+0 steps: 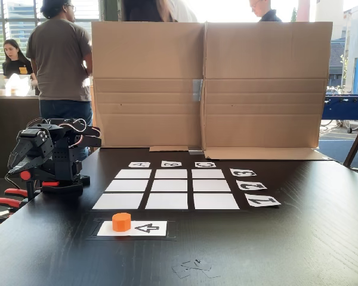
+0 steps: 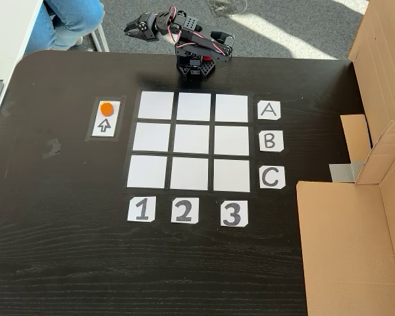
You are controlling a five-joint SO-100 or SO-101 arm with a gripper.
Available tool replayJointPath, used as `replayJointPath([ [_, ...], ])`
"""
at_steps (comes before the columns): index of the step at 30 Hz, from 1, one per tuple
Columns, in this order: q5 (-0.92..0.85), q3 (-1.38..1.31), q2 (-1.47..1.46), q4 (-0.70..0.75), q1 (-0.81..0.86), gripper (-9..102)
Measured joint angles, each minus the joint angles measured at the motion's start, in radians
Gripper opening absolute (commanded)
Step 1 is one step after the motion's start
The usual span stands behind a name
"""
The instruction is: Pick up the round, orange token and place it in the grid on square A3.
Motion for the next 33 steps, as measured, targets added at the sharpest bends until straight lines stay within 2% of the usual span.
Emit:
replayJointPath([
  [33, 0.012, 0.000, 0.000, 0.000, 0.000, 0],
])
